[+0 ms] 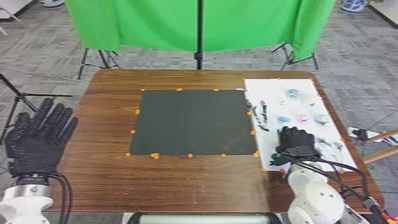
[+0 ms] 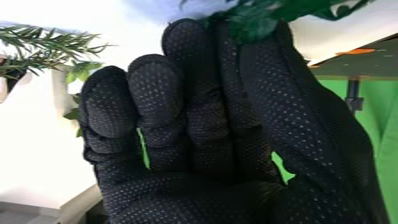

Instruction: Arrange flowers

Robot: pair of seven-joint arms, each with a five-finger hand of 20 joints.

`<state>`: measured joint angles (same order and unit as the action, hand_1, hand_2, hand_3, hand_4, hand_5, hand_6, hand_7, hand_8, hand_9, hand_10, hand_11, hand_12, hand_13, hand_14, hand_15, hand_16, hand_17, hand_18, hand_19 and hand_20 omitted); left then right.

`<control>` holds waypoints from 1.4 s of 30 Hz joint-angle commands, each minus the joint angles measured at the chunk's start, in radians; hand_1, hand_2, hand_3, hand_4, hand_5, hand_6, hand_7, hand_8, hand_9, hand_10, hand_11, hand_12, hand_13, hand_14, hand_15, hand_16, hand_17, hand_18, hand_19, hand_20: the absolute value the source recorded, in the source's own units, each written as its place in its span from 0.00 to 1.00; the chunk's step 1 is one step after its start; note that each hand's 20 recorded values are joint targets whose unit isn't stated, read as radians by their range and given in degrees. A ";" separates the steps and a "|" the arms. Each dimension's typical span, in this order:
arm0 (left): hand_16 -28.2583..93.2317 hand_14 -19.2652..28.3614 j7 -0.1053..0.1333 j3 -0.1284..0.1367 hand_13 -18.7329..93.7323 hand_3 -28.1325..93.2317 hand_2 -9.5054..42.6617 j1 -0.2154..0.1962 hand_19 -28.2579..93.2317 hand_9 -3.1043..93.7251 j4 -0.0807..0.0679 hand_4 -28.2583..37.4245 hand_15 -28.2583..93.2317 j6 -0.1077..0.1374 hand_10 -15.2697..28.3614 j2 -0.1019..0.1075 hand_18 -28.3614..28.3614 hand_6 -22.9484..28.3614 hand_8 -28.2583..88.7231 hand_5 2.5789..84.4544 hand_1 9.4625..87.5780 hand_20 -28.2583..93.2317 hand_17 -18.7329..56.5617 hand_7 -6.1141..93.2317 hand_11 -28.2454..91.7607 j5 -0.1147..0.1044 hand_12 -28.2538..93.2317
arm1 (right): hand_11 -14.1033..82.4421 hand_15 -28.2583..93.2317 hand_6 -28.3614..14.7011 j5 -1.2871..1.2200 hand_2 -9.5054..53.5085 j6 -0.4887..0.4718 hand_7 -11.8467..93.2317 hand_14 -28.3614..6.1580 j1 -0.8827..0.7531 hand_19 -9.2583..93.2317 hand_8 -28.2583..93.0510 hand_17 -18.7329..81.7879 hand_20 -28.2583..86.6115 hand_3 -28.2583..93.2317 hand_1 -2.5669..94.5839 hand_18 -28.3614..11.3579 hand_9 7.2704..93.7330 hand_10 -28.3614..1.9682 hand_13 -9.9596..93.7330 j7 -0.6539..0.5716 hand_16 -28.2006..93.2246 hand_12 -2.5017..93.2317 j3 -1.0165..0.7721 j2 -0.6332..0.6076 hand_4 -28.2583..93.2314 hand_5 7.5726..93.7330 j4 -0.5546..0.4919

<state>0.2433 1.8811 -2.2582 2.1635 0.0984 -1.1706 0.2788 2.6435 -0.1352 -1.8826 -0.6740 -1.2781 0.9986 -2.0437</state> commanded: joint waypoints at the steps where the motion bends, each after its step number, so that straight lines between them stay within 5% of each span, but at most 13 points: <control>1: 0.18 0.61 0.020 0.041 0.40 0.82 0.43 -0.034 0.37 0.40 0.004 0.00 0.37 -0.005 0.62 -0.025 0.66 0.56 0.16 0.46 0.21 0.33 0.25 0.14 0.33 -0.031 0.29 | 0.29 0.63 0.63 -0.054 0.00 0.039 0.44 0.64 -0.117 0.94 0.37 0.60 0.57 0.75 0.74 0.09 0.95 0.58 0.83 -0.031 0.66 0.55 -0.044 -0.024 0.00 0.87 -0.035; 13: 0.18 0.61 0.026 0.059 0.40 0.82 0.42 -0.045 0.37 0.40 0.007 0.00 0.36 -0.012 0.62 -0.025 0.66 0.56 0.16 0.46 0.21 0.33 0.25 0.14 0.33 -0.036 0.29 | 0.26 0.58 0.63 -0.075 0.00 0.224 0.47 0.68 0.004 0.94 0.39 0.61 0.57 0.77 0.73 0.07 0.98 0.60 0.86 -0.044 0.68 0.54 -0.022 -0.041 0.00 0.85 -0.162; 17: 0.18 0.61 0.021 0.054 0.40 0.82 0.42 -0.037 0.37 0.40 -0.007 0.00 0.36 -0.006 0.62 -0.029 0.66 0.56 0.17 0.46 0.21 0.33 0.25 0.14 0.33 -0.039 0.29 | 0.26 0.58 0.63 -0.082 0.00 0.241 0.47 0.68 0.170 0.94 0.38 0.61 0.57 0.79 0.73 0.07 0.98 0.60 0.86 -0.006 0.69 0.54 0.088 0.003 0.00 0.85 -0.085; 19: 0.18 0.61 0.017 0.046 0.40 0.82 0.42 -0.030 0.37 0.40 -0.013 0.00 0.36 -0.012 0.63 -0.026 0.66 0.56 0.17 0.46 0.21 0.33 0.25 0.14 0.33 -0.070 0.29 | 0.26 0.59 0.63 -0.092 0.00 0.239 0.47 0.68 0.232 0.94 0.38 0.61 0.57 0.79 0.72 0.07 0.98 0.60 0.86 0.001 0.69 0.54 0.139 0.028 0.00 0.85 -0.069; 22: 0.18 0.61 0.012 0.041 0.40 0.82 0.42 -0.033 0.37 0.40 -0.015 0.00 0.36 -0.008 0.63 -0.023 0.66 0.56 0.17 0.45 0.22 0.33 0.25 0.14 0.33 -0.054 0.29 | 0.26 0.59 0.63 -0.100 0.00 0.194 0.48 0.67 0.336 0.95 0.39 0.61 0.57 0.80 0.72 0.07 0.98 0.60 0.86 0.037 0.69 0.54 0.220 0.102 0.00 0.85 -0.021; 38: 0.18 0.60 0.028 -0.015 0.41 0.82 0.42 0.021 0.36 0.40 -0.034 0.00 0.35 0.015 0.61 0.026 0.66 0.55 0.16 0.45 0.21 0.33 0.25 0.14 0.33 -0.065 0.29 | 0.28 0.62 0.64 -0.118 0.00 0.019 0.49 0.63 0.604 0.96 0.40 0.61 0.56 0.85 0.69 0.05 0.97 0.59 0.85 0.146 0.69 0.56 0.475 0.465 0.00 0.84 0.363; 39: 0.18 0.60 0.104 0.099 0.41 0.82 0.42 -0.361 0.36 0.40 0.162 0.00 0.35 -0.187 0.61 -0.088 0.66 0.55 0.16 0.45 0.21 0.33 0.25 0.14 0.33 -0.070 0.29 | 0.28 0.62 0.64 -0.243 0.00 0.160 0.49 0.62 0.699 0.96 0.40 0.61 0.56 0.85 0.68 0.05 0.98 0.59 0.85 -0.261 0.69 0.56 0.857 0.174 0.00 0.84 0.022; 40: 0.18 0.60 0.106 0.126 0.41 0.82 0.42 -0.439 0.36 0.40 0.180 0.00 0.35 -0.258 0.61 -0.133 0.66 0.55 0.16 0.45 0.21 0.33 0.26 0.14 0.33 -0.067 0.29 | 0.28 0.62 0.64 -0.263 0.00 0.209 0.49 0.62 0.782 0.96 0.40 0.61 0.56 0.85 0.68 0.04 0.98 0.59 0.85 -0.381 0.69 0.56 1.001 0.148 0.00 0.84 -0.012; 41: 0.18 0.60 0.093 0.149 0.41 0.82 0.42 -0.484 0.36 0.40 0.170 0.00 0.35 -0.328 0.61 -0.176 0.66 0.55 0.16 0.45 0.21 0.33 0.26 0.14 0.33 -0.063 0.29 | 0.28 0.62 0.64 -0.273 0.00 0.277 0.48 0.62 0.879 0.96 0.40 0.61 0.56 0.86 0.68 0.04 0.98 0.58 0.85 -0.494 0.69 0.56 1.160 0.150 0.00 0.85 -0.012; 42: 0.18 0.59 0.058 0.079 0.41 0.82 0.42 -0.259 0.36 0.40 0.089 0.00 0.35 -0.161 0.61 -0.067 0.66 0.54 0.16 0.45 0.21 0.33 0.26 0.14 0.33 -0.068 0.29 | 0.28 0.62 0.63 -0.228 0.00 0.156 0.48 0.61 0.716 0.96 0.41 0.60 0.56 0.86 0.68 0.04 0.97 0.58 0.85 -0.224 0.69 0.56 0.887 0.253 0.00 0.85 0.161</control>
<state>0.2709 1.8788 -2.2462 2.1398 0.0993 -1.1512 0.2197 2.4915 -0.0889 -1.2833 -0.5529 -0.8231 1.4146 -1.6889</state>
